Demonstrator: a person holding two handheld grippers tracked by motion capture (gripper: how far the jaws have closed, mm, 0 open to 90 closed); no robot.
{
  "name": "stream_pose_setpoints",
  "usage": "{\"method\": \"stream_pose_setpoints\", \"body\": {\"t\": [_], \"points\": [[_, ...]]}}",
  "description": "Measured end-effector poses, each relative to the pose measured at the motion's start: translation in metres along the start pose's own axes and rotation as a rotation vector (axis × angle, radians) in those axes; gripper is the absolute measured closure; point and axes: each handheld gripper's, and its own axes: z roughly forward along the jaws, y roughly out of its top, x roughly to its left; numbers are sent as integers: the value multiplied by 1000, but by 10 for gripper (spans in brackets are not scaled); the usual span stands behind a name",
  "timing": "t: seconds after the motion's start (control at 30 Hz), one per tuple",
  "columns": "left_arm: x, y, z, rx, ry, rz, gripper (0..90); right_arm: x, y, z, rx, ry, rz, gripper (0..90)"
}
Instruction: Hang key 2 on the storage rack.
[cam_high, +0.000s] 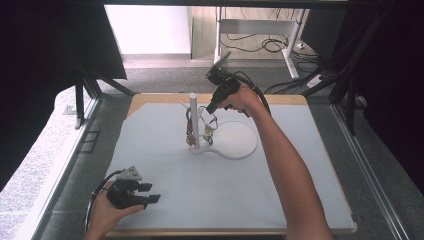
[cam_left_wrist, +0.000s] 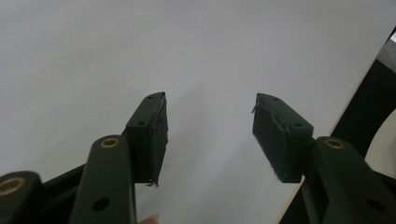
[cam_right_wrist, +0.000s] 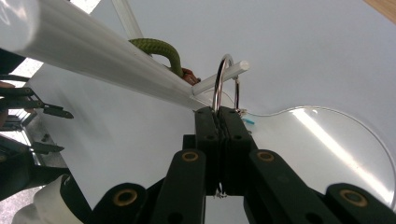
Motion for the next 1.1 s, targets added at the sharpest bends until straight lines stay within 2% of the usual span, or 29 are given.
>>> {"method": "stream_pose_setpoints", "body": {"t": [0.37,0.63,0.8,0.97,1.1], "points": [[0,0,2,11,0,1,457,5,-2,8,13,9,-17,882],[0,0,3,13,0,0,455,4,-6,17,26,9,-7,881],[0,0,4,15,0,-1,455,4,-7,25,31,19,-24,877],[1,-1,4,14,2,-2,455,5,-8,32,43,28,-33,855],[1,0,4,11,-2,-10,454,6,-10,29,38,40,-32,817]]}}
